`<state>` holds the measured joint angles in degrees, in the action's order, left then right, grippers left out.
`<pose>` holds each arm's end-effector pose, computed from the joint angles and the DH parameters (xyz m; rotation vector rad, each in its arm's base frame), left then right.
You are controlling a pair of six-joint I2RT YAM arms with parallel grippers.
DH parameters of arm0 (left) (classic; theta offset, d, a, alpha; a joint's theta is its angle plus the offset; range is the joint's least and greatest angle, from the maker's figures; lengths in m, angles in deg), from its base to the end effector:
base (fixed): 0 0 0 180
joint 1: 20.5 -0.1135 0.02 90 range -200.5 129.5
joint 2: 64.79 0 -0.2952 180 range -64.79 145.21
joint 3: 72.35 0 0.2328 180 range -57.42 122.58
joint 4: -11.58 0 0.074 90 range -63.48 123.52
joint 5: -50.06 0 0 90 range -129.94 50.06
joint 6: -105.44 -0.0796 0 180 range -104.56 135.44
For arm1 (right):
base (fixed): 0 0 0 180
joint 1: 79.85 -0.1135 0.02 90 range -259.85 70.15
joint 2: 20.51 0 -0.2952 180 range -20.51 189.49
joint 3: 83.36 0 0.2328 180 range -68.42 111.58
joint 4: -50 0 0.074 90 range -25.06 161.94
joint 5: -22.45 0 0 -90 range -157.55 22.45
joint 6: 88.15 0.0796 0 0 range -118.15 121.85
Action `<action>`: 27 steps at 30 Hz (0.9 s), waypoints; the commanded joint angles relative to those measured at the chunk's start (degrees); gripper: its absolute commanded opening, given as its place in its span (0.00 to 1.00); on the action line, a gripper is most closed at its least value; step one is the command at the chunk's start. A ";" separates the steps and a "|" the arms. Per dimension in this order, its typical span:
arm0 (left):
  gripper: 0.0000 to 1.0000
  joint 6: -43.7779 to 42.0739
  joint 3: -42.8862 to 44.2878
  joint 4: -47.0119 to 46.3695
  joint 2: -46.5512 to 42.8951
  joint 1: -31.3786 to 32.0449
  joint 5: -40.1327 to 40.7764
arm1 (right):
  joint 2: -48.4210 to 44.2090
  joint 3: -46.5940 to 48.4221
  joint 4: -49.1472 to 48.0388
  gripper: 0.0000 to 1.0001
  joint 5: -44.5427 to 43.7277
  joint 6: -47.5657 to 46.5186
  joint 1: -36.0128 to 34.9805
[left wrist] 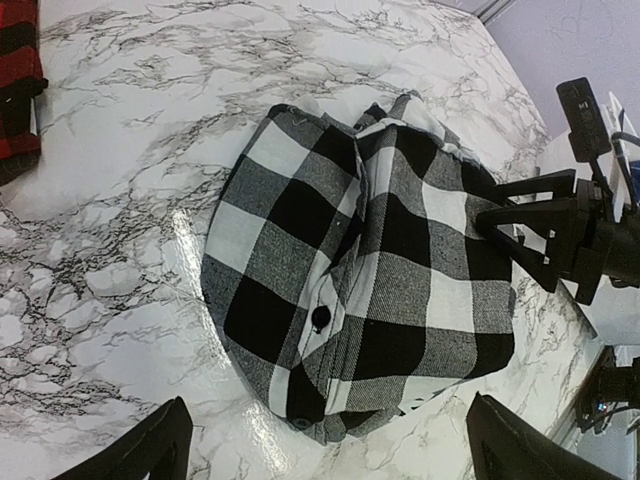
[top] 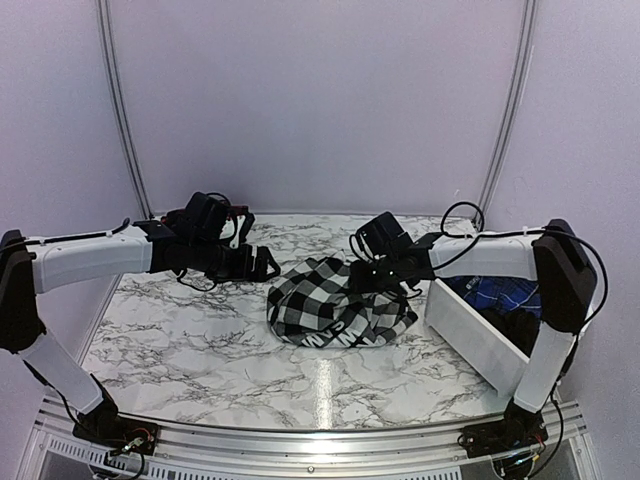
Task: Fold and stack the long sleeve shirts
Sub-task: Adjust the crumpled shirt at the center of the board.
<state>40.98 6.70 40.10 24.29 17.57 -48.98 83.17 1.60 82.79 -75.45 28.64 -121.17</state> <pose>0.2787 -0.2342 0.2730 0.3452 2.3248 -0.7542 0.3117 0.2595 0.2060 -0.2553 2.4768 0.3442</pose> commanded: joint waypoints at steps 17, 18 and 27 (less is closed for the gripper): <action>0.99 6.57 -7.33 2.15 -12.83 -11.14 11.67 | 6.02 22.56 -3.61 0.00 15.90 -7.82 -16.62; 0.99 6.78 -7.29 2.85 -13.27 -11.81 12.37 | 8.14 24.80 -2.93 0.00 17.42 -8.95 -18.11; 0.99 8.50 -9.25 6.19 -17.68 -16.98 14.27 | 22.02 44.72 6.32 0.04 25.80 -17.30 -28.98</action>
<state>48.72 -0.97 43.14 9.05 2.00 -36.26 102.40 40.94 84.19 -55.32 15.88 -148.03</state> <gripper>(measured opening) 0.989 0.001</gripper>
